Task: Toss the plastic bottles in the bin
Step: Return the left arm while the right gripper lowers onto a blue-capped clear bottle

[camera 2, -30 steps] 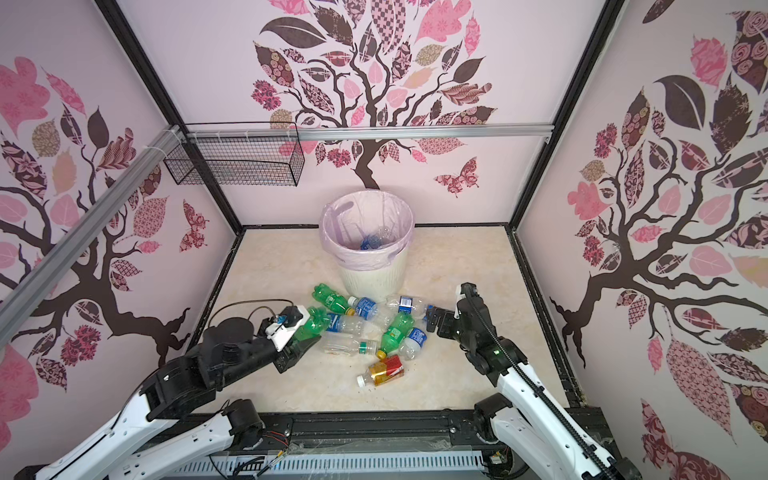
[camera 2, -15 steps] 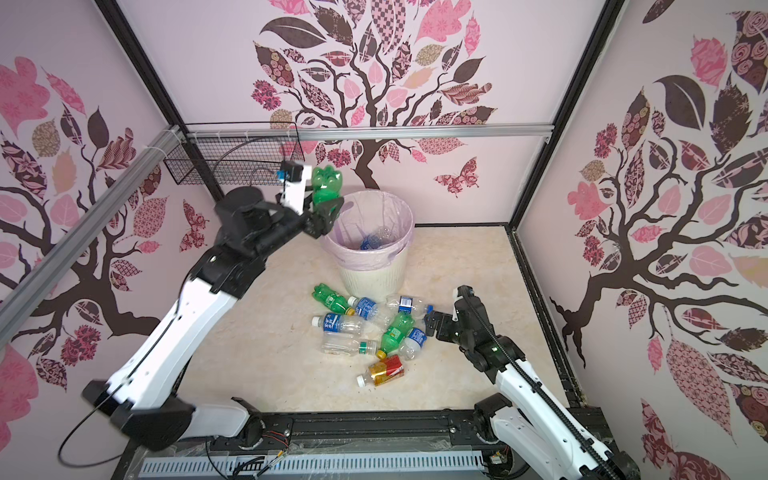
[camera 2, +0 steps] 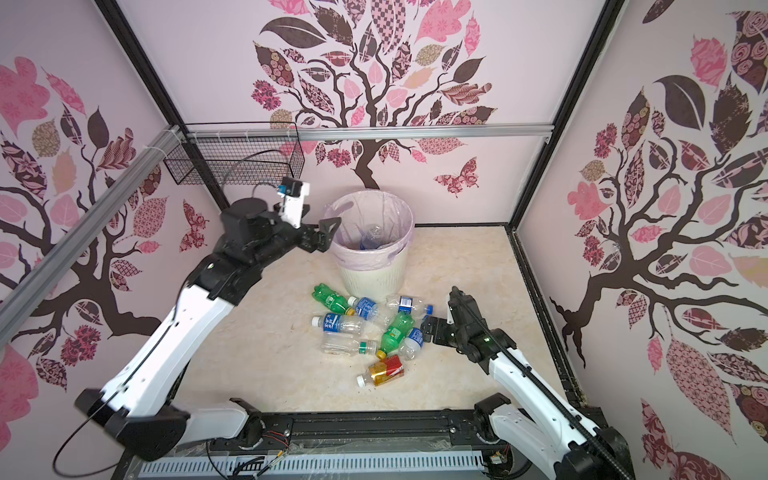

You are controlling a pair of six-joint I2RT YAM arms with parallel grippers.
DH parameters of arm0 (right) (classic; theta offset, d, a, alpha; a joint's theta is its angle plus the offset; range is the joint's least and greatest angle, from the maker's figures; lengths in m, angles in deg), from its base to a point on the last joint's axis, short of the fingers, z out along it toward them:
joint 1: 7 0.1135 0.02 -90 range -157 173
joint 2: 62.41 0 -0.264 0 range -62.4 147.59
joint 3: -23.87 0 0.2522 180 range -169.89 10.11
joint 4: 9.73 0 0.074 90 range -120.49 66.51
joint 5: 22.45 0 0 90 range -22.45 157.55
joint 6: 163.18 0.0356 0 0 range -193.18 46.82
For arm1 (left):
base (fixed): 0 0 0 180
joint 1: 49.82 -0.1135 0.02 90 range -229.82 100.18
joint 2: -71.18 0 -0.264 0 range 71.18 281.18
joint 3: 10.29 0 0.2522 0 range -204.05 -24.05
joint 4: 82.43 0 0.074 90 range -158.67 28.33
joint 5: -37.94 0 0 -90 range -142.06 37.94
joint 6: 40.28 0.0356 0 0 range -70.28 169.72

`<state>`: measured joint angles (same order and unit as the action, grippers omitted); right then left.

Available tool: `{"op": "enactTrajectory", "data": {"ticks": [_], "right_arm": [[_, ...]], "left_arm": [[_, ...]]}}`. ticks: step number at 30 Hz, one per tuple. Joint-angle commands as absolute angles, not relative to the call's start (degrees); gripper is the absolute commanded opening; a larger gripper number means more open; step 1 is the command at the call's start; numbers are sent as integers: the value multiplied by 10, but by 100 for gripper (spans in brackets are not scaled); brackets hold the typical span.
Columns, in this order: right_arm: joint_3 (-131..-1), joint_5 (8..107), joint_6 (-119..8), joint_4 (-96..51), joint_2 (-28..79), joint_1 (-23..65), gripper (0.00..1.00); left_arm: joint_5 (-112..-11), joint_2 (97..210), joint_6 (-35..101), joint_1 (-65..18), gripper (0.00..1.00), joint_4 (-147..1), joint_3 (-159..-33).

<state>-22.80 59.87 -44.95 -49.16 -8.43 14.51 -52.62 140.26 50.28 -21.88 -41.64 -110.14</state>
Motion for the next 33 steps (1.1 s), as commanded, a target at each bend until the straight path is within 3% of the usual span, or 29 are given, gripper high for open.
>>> {"op": "enactTrajectory", "data": {"ticks": [1, 10, 15, 26, 33], "right_arm": [[-236, 566, -451, -485, -55, 145, 94], [-264, 570, -421, -438, 62, 204, 93], [-260, 583, -401, -426, 116, 208, 88], [-239, 686, -396, -417, 119, 208, 71], [-235, 707, -402, -410, 139, 208, 67]], "left_arm": [[-456, 1305, 517, -221, 95, -350, -986], [-427, 1080, 442, -222, 95, -281, -768], [-431, 1067, 442, -222, 95, -267, -748], [-437, 1053, 447, -222, 95, -270, -729], [-440, 1058, 448, -222, 95, -273, -718]]}}
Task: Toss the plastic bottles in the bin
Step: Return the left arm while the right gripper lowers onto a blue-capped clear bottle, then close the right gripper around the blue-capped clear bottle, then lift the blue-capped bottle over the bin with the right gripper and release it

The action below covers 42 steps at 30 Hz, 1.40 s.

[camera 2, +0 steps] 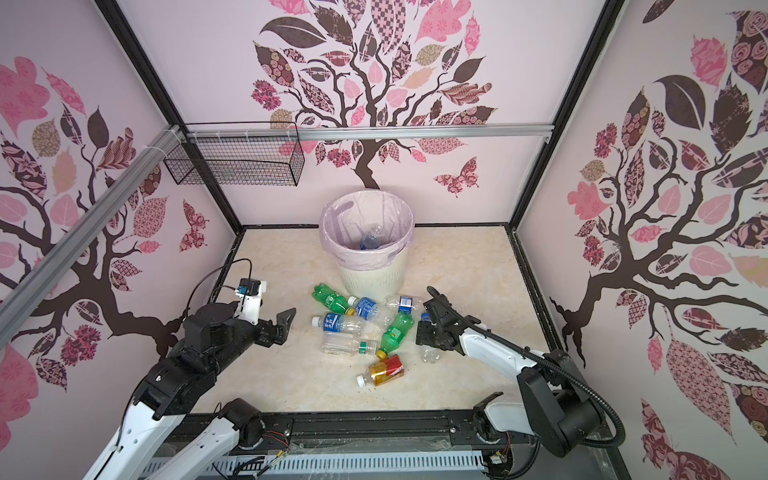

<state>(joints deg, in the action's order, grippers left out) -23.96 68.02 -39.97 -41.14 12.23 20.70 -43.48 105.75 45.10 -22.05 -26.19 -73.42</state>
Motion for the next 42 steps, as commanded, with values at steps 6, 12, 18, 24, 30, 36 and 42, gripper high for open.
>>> {"op": "enactTrajectory", "data": {"ticks": [6, 12, 18, 24, 30, 36, 42], "right_arm": [[-244, 742, -411, -426, 132, 208, 54], [-268, 775, -431, -476, 40, 207, 50], [-319, 769, -465, -491, -105, 207, 47], [-404, 699, -514, -470, -160, 207, 44], [-552, 656, -554, -437, -68, 207, 44], [-798, 624, -568, -414, 153, 207, 47], [-1120, 626, -589, -563, 409, 207, 74]], "left_arm": [[-445, 1076, 449, -222, 95, -286, -708], [-447, 1088, 444, -222, 95, -302, -693], [-448, 1085, 441, -222, 95, -306, -681], [-448, 1078, 442, -222, 94, -307, -681], [-447, 1071, 442, -222, 94, -307, -680], [-451, 1054, 444, -222, 94, -320, -671], [-458, 1054, 446, -222, 94, -309, -680]]}}
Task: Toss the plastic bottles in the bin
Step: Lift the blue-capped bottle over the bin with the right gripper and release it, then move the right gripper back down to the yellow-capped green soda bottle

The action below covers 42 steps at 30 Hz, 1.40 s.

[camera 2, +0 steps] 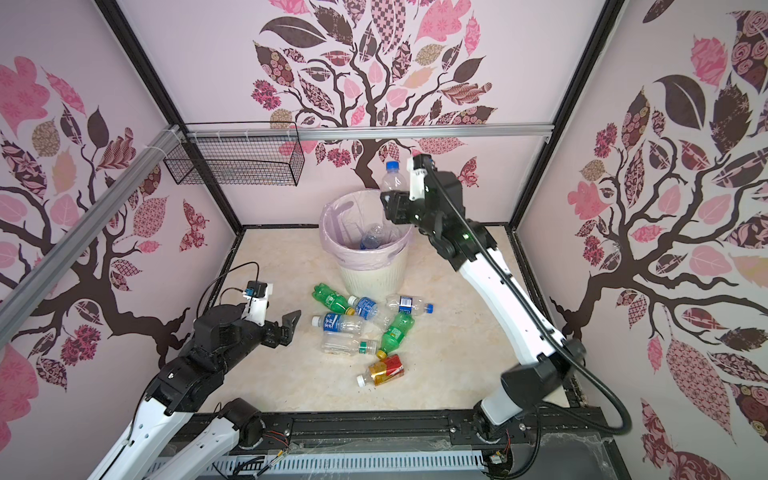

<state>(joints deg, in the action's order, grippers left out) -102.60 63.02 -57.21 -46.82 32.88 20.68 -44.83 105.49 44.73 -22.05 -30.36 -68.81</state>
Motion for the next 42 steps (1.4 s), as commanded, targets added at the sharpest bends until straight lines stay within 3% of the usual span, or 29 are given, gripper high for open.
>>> {"op": "enactTrajectory", "data": {"ticks": [1, 4, 8, 12, 24, 33, 42], "right_arm": [[-1141, 626, -596, -583, 430, 207, 79], [-1157, 620, -610, -600, 434, 207, 89], [-1043, 600, -643, -546, 343, 207, 95], [-934, 591, -683, -541, 239, 206, 93], [-471, 686, -494, -549, -34, 206, 91], [-225, 602, -322, -378, -61, 212, 91], [-187, 563, -275, -280, 4, 220, 88]], "left_arm": [[-459, 1054, 447, -222, 94, -306, -682], [-457, 1054, 453, -222, 94, -299, -689], [-458, 1056, 460, -222, 95, -299, -692], [-466, 1066, 460, -222, 94, -298, -697], [-457, 1076, 463, -222, 95, -285, -709], [-469, 1067, 444, -222, 95, -292, -693], [-479, 1070, 444, -222, 95, -294, -689]]}}
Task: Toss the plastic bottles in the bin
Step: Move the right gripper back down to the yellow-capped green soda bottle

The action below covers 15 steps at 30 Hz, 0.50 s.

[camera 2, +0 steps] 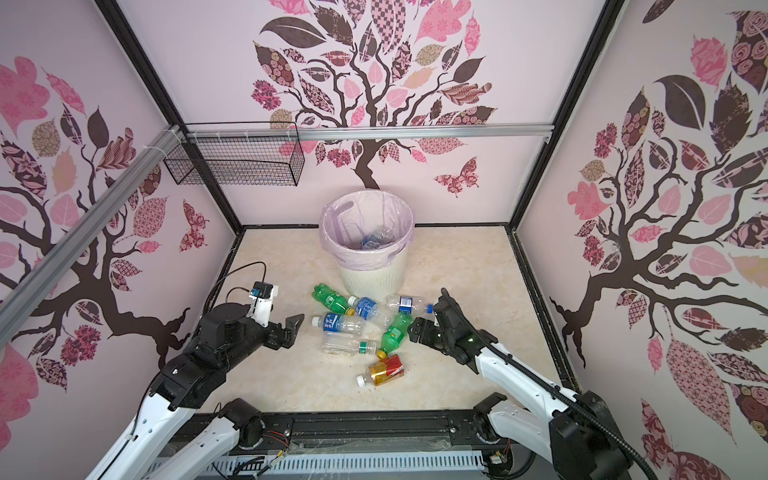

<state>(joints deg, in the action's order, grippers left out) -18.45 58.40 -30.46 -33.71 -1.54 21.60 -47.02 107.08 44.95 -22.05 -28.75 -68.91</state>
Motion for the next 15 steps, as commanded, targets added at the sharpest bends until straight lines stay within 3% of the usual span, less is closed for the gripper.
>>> {"op": "enactTrajectory", "data": {"ticks": [1, 15], "right_arm": [[-186, 560, -272, -272, 12, 221, 88], [-208, 606, -231, -208, 135, 281, 79]], "left_arm": [[-481, 1071, 443, -222, 95, -294, -688], [-490, 1071, 443, -222, 95, -292, -685]]}}
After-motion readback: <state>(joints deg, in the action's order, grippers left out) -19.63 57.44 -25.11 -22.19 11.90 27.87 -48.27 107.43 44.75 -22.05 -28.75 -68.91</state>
